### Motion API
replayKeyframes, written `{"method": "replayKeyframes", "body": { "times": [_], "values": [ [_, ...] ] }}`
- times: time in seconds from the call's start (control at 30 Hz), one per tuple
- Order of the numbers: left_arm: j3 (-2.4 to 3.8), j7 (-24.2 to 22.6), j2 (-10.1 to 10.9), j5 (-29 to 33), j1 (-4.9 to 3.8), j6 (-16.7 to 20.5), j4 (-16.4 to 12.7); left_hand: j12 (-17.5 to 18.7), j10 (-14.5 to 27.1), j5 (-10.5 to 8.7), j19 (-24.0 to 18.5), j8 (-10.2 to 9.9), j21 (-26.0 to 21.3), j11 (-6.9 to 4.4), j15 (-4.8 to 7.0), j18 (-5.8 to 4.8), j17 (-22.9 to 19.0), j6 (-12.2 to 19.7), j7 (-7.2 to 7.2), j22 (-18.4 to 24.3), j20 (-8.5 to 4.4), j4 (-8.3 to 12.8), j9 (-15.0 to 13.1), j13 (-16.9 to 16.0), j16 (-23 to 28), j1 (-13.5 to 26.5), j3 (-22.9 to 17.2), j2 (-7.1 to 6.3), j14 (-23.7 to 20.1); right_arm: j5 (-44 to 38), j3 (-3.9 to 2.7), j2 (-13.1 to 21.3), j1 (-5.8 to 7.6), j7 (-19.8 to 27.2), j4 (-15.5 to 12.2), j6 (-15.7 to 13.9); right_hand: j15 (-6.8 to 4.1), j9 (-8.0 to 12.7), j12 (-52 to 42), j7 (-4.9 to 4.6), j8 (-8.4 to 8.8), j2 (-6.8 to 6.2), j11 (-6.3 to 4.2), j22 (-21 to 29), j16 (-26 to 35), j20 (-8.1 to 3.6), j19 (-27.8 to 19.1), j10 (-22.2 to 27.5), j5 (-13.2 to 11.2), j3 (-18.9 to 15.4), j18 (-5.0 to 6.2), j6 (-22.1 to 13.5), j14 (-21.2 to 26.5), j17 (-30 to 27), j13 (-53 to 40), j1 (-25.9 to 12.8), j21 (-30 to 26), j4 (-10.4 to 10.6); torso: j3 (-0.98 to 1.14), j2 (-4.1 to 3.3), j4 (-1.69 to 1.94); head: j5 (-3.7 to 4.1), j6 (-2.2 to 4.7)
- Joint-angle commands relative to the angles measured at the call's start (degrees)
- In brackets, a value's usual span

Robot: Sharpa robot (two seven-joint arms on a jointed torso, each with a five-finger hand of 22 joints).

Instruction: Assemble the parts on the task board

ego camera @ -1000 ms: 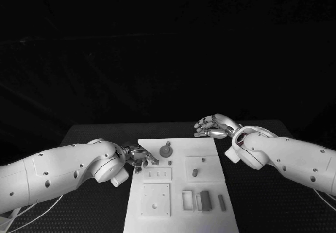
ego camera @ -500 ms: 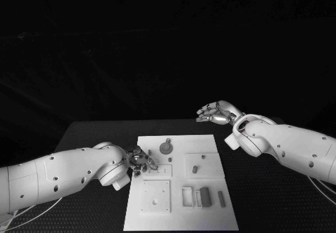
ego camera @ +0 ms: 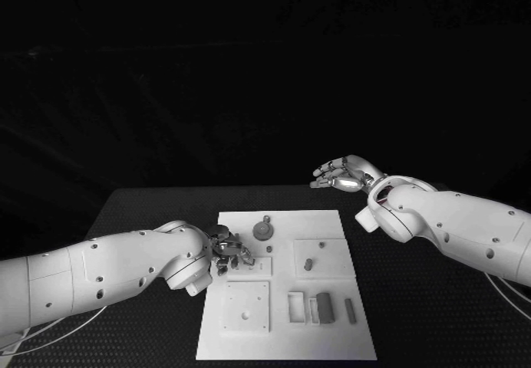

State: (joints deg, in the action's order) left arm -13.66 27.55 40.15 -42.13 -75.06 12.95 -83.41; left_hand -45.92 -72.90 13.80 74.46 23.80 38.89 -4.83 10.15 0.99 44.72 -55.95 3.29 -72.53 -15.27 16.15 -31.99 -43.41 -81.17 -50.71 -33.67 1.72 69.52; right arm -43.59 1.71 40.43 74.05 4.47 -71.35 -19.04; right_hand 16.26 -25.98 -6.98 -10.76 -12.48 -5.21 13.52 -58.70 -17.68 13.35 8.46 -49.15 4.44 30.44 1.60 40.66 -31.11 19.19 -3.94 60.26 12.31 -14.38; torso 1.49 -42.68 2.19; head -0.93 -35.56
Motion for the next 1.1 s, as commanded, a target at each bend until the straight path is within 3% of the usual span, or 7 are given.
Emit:
{"method": "replayKeyframes", "body": {
  "times": [0.03, 0.27, 0.5, 0.57, 0.67, 1.1],
  "values": [
    [0.02, 1.14, -0.5, -9.34, -0.04, -0.1, -0.04, -0.23, -0.46, 1.09, 0.67, 0.16, 0.23, 0.02, 0.72, 2.34, -0.23, -9.56, -1.84, -0.06, -0.11, -0.12, -3.49, 0.13, -0.46, -0.51, -0.34, -0.24, -0.11, -0.91, -0.03, -0.1, -0.01, -0.34, -0.34, 0.72, 0.05, 0.08, 0.33, -1.32, -0.25, -0.24, 0.18, 0.12, 0.22, 0.02, -0.37, 0.18, 0.12, -0.08, -1.22, -0.37, 0.42, -0.07, 0.04, 0.09, -0.23, 0.23, 0.02, -0.02, -0.04, 0.0, -0.26],
    [0.01, 2.04, -1.7, -10.91, -0.03, -0.87, 0.57, -0.26, -0.89, 1.43, 1.14, 0.16, 0.24, -0.12, 0.84, 2.2, -0.54, -9.97, -1.99, -0.09, -0.08, -0.25, -3.79, 0.27, -0.76, -0.45, -0.38, -0.5, 0.23, -1.75, -0.02, -0.12, -0.01, -0.2, -0.42, 0.64, 0.2, 0.34, 0.93, -1.45, -0.4, -0.36, 0.38, 1.42, 0.52, 0.12, -1.32, 0.57, 0.13, -0.21, -1.6, -0.46, 1.13, -0.28, 0.1, 0.09, -0.77, 0.66, 0.03, -0.01, -0.09, -0.31, -0.33],
    [0.02, 2.73, -2.42, -11.0, -0.01, -1.83, 0.91, -0.22, -1.27, 1.01, 1.43, 0.14, 0.24, -0.2, 0.9, 2.01, -0.76, -10.29, -2.08, -0.14, 0.04, -0.49, -4.02, 0.43, -1.01, -0.17, -0.29, -0.4, 0.45, -1.98, -0.02, -0.2, -0.01, -0.36, -0.53, 0.77, 0.22, 0.44, 1.18, -1.57, -0.44, -0.45, 0.49, 1.64, 0.58, 0.15, -1.52, 0.81, 0.13, -0.22, -1.6, -0.5, 1.3, -0.33, 0.1, 0.05, -0.9, 0.88, -0.02, -0.03, -0.03, -0.14, -0.45],
    [0.02, 2.86, -2.56, -11.42, -0.01, -3.1, 1.06, -0.22, -1.54, 1.82, 1.59, 0.11, 0.26, -0.26, 0.94, 1.85, -0.85, -10.5, -2.15, -0.21, 0.16, -0.47, -4.18, 0.52, -1.25, -0.12, -0.36, -0.39, 0.57, -2.16, -0.02, -0.14, -0.01, -0.42, -0.53, 0.78, 0.22, 0.46, 1.2, -1.59, -0.44, -0.45, 0.5, 1.67, 0.6, 0.15, -1.56, 0.82, 0.14, -0.21, -1.6, -0.52, 1.35, -0.34, 0.09, 0.08, -0.93, 0.89, -0.01, 0.0, -0.02, -0.28, -0.3],
    [0.0, 3.14, -2.51, -12.13, -0.01, -4.04, 1.06, -0.11, -2.1, 5.01, 1.84, 0.0, 0.25, -0.28, 0.93, 1.62, -1.07, -10.95, -2.22, -0.38, 0.33, -0.46, -4.5, 0.78, -1.69, 0.37, -0.41, -0.39, 0.69, -2.16, -0.02, -0.06, -0.01, -0.49, -0.49, 0.76, 0.24, 0.49, 1.23, -1.61, -0.44, -0.5, 0.5, 1.63, 0.63, 0.16, -1.61, 0.83, 0.14, -0.21, -1.6, -0.55, 1.43, -0.36, 0.08, 0.11, -0.95, 0.9, -0.02, 0.05, 0.06, -0.2, -0.46],
    [-0.03, 3.52, -3.26, -12.23, 0.01, -4.59, 1.89, 0.07, -2.98, 5.5, 2.24, -0.34, 0.18, -0.52, 1.07, 1.36, -1.46, -11.76, -2.43, -0.79, 0.55, -0.71, -5.08, 1.21, -2.47, 2.97, -1.22, 1.52, 0.89, -2.22, -0.01, 0.03, -0.01, -0.69, -0.85, 0.82, 0.26, 0.55, 1.29, -1.65, -0.49, -0.47, 0.5, 1.83, 0.68, 0.19, -1.77, 0.81, 0.15, -0.17, -1.6, -0.55, 1.56, -0.4, 0.05, 0.23, -1.07, 0.91, -0.01, -0.02, 0.02, -0.4, -0.87]
  ]
}}
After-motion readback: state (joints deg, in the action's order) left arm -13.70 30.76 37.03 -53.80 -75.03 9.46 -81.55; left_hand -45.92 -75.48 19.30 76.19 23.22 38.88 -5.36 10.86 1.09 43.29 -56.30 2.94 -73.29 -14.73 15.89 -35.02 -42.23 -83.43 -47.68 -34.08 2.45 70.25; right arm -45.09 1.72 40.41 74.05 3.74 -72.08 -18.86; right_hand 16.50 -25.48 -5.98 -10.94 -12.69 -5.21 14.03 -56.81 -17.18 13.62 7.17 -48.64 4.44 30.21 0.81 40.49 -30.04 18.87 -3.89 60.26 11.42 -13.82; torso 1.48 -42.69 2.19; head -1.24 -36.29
